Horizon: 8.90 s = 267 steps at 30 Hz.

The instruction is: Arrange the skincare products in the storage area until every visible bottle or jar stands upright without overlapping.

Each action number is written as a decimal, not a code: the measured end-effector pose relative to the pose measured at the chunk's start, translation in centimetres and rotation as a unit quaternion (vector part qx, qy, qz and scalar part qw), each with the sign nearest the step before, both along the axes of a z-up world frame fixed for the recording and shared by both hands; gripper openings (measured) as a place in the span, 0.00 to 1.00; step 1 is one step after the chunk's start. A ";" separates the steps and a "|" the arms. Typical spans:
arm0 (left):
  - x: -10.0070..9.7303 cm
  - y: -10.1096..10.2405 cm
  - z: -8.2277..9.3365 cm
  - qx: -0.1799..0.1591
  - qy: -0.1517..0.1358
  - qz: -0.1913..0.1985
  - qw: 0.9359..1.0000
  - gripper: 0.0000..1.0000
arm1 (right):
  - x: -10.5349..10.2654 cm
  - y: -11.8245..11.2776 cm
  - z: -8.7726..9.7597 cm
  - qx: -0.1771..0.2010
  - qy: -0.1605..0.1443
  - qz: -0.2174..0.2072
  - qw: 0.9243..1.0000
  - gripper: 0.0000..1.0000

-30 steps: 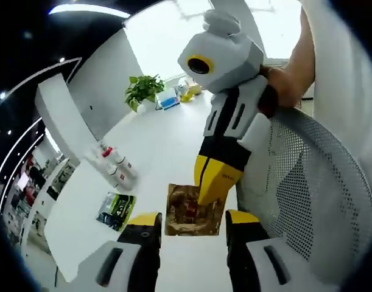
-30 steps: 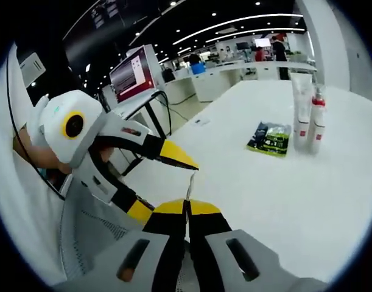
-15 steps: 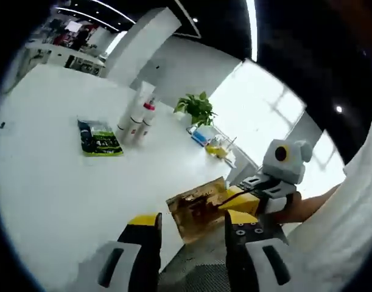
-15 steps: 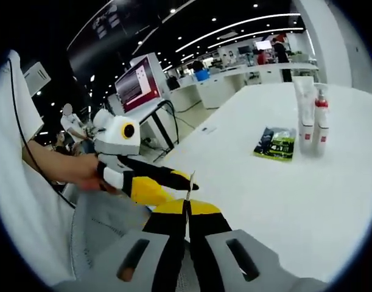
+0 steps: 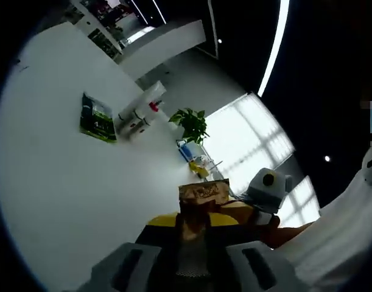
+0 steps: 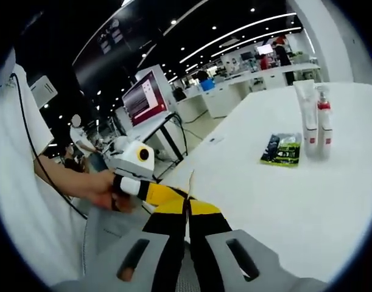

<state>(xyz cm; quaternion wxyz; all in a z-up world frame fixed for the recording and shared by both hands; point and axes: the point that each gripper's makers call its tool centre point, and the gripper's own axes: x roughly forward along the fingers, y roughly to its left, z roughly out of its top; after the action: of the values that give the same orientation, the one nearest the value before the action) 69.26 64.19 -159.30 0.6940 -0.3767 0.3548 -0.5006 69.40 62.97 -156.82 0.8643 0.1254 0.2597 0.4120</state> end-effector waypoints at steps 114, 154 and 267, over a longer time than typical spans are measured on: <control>-2.0 1.1 2.2 -0.095 0.057 -0.073 0.991 0.00 | 0.5 -0.1 1.1 0.063 0.024 -0.004 0.998 0.06; 2.4 4.8 0.2 -0.070 0.101 0.026 0.992 0.00 | 0.7 -0.3 -2.0 -0.096 -0.041 -0.002 0.995 0.02; 32.7 5.6 -11.4 0.099 0.199 0.164 0.961 0.01 | -0.3 -0.7 -6.7 -0.193 0.024 0.040 0.980 0.01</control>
<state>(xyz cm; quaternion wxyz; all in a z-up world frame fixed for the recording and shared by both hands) 101.95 69.78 -170.73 0.7159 -0.4510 0.4668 -0.2572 69.14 62.31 -163.54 0.8488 -0.0440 0.3595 0.3852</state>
